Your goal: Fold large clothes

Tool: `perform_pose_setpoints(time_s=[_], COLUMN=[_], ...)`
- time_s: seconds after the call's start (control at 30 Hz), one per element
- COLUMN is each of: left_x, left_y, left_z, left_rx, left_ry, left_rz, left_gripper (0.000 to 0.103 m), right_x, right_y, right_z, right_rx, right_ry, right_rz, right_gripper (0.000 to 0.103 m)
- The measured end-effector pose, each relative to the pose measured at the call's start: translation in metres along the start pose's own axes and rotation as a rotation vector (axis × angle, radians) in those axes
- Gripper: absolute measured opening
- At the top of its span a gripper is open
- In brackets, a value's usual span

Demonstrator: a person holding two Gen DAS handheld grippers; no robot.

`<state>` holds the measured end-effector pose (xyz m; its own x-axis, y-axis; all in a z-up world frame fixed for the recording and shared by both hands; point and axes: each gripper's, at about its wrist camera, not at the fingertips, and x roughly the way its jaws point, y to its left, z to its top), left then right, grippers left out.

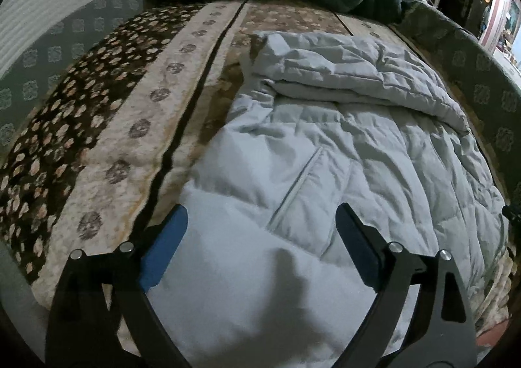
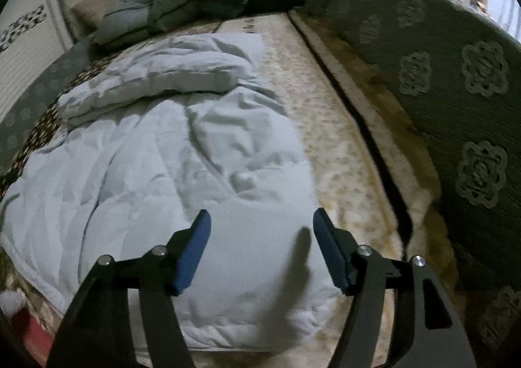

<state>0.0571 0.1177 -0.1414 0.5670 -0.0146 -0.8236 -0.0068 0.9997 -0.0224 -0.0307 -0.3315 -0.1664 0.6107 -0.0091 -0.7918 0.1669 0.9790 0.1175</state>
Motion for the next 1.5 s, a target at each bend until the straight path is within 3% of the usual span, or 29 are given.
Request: perform_pose_setpoints(time_s=[0.17,0.5,0.83,1.07,1.17,1.5], left_x=[-0.009,-0.001,-0.009,-0.013,-0.012,-0.005], left_y=[0.022,0.042,0.033,0.029,0.031,0.036], left_z=[-0.019,-0.048,-0.064,-0.068,-0.069,-0.072], left_rx=[-0.036,-0.102,0.016,0.019,0.013,-0.006], left_ry=[-0.015,0.019,0.018,0.015,0.018,0.038], left_rz=[0.008,-0.021,-0.021,-0.021,-0.025,-0.021], left_gripper=[0.095,0.095,0.095,0.095,0.095,0.096], right_x=[-0.004,-0.014,-0.011,-0.013,-0.015,-0.008], right_y=[-0.007,-0.010,-0.026,-0.031,-0.029,-0.055], right_z=[-0.014,-0.030,-0.053,-0.058,-0.058,-0.079], right_rx=[0.042,0.051,0.089,0.108,0.071,0.159], right_ry=[-0.005,0.002,-0.007,-0.012,-0.013,-0.017], right_rz=[-0.009,-0.006,0.025,0.127,0.116,0.127], right_gripper=[0.074,0.074,0.079,0.079,0.079,0.079])
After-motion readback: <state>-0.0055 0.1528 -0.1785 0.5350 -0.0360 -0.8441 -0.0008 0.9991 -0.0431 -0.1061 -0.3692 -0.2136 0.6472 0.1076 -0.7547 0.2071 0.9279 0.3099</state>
